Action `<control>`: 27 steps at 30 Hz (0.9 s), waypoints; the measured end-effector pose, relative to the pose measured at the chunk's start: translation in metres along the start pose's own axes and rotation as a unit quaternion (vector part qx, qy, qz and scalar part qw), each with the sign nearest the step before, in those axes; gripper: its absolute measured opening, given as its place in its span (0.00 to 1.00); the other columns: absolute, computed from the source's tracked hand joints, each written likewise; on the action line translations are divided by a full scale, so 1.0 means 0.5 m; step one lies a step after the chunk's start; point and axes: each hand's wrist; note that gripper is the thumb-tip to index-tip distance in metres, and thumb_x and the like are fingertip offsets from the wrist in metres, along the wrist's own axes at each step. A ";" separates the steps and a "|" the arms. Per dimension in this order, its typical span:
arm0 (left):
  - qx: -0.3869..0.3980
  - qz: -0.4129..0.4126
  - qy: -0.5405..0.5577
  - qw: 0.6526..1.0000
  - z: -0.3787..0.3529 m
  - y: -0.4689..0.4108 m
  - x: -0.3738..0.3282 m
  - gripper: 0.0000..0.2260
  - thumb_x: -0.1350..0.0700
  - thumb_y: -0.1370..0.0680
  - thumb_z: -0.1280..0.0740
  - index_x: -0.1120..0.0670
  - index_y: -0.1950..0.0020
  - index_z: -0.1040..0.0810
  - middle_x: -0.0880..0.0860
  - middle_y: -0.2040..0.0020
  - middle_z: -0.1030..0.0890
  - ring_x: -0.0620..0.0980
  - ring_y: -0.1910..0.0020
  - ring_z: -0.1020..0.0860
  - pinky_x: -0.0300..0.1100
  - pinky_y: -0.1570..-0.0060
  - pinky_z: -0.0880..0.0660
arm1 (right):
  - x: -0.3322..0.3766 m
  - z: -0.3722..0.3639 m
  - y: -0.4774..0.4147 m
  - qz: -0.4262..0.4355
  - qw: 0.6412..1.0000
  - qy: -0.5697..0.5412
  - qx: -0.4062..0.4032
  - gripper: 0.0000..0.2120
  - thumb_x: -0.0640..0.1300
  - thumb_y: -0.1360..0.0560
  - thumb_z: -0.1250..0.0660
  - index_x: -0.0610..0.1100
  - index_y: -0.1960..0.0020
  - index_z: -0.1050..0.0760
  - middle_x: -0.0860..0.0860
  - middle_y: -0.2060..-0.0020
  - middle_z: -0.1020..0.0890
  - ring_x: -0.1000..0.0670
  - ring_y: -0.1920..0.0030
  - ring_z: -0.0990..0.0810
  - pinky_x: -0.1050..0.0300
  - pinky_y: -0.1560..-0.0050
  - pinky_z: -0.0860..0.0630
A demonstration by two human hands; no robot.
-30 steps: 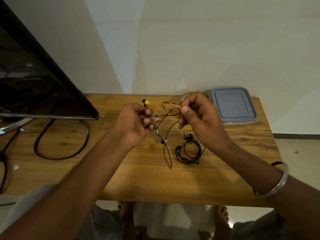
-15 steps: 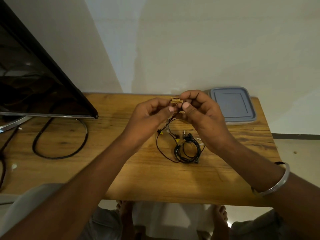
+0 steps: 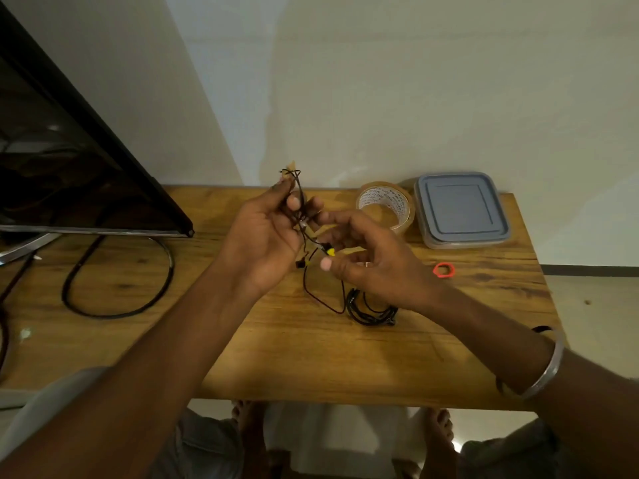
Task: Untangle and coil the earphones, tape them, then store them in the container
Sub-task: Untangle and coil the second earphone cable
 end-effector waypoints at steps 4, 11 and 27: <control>0.015 -0.101 -0.167 0.981 0.006 -0.001 0.002 0.07 0.58 0.16 0.42 0.56 0.49 0.26 0.54 0.59 0.17 0.53 0.50 0.18 0.47 0.48 0.22 | -0.001 0.000 -0.001 0.038 0.995 0.034 -0.091 0.14 0.47 0.23 0.28 0.48 0.38 0.22 0.56 0.53 0.16 0.54 0.48 0.17 0.47 0.44 0.19; 0.082 -0.115 -0.245 0.959 0.008 0.003 0.012 0.05 0.59 0.23 0.31 0.56 0.48 0.18 0.59 0.48 0.16 0.58 0.43 0.19 0.53 0.41 0.24 | 0.015 0.011 -0.008 0.040 0.981 -0.092 -0.165 0.02 0.39 0.23 0.28 0.42 0.51 0.19 0.44 0.56 0.17 0.46 0.55 0.18 0.46 0.50 0.19; -0.156 -0.206 -0.318 0.912 0.046 -0.027 -0.017 0.11 0.64 0.21 0.33 0.55 0.39 0.25 0.51 0.58 0.23 0.47 0.67 0.23 0.39 0.68 0.25 | 0.055 0.058 -0.018 -0.061 0.905 -0.390 -0.157 0.06 0.35 0.19 0.40 0.43 0.49 0.26 0.51 0.69 0.32 0.56 0.76 0.37 0.65 0.79 0.37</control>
Point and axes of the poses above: each hand's wrist, its own y-axis away from the middle knuckle, its own z-axis out of the back of the hand, x = y × z
